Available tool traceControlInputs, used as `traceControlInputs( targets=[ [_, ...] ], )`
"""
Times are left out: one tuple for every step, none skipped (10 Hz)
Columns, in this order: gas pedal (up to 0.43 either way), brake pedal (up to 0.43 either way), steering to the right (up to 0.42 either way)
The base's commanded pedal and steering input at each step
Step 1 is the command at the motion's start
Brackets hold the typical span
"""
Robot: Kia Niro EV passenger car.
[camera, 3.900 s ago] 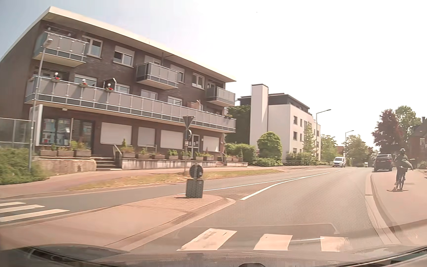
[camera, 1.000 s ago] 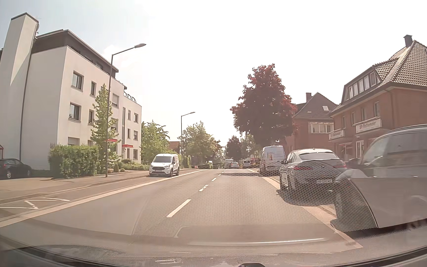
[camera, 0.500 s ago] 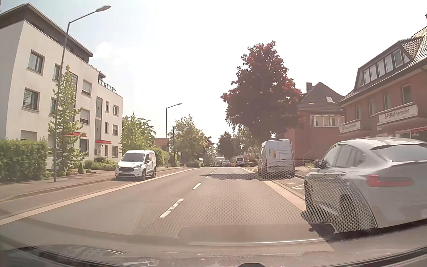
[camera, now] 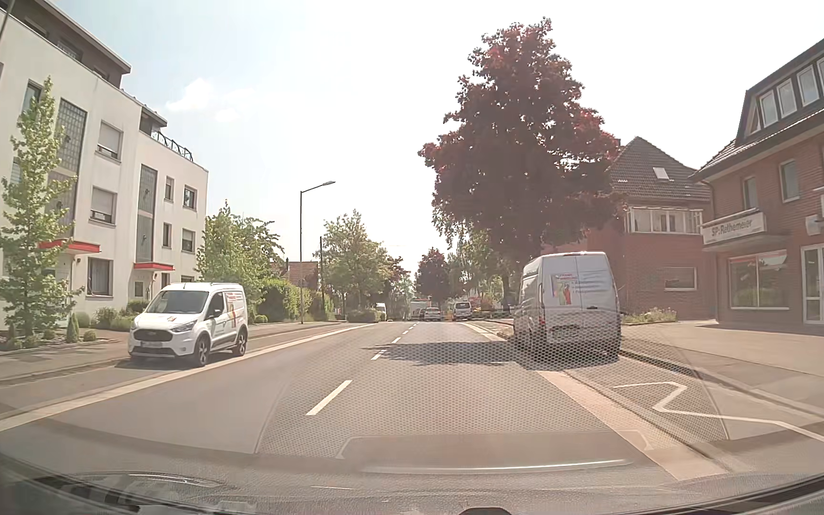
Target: Follow the waypoints while adhering to traffic rules and regulations
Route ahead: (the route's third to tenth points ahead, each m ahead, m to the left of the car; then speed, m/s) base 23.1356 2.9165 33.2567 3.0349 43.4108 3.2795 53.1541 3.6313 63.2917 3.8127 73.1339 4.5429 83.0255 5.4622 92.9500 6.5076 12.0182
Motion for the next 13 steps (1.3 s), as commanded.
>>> traceControlInputs(
  targets=[
    [0.177,0.000,-0.009],
    [0.177,0.000,-0.006],
    [0.177,0.000,-0.005],
    [0.177,0.000,-0.005],
    [0.177,0.000,-0.005],
    [0.169,0.000,-0.006],
    [0.169,0.000,-0.007],
    [0.157,0.000,-0.006],
    [0.157,0.000,-0.006],
    [0.157,0.000,-0.006],
    [0.157,0.000,-0.005],
    [0.157,0.000,-0.003],
    [0.150,0.000,0.000]
  ],
)
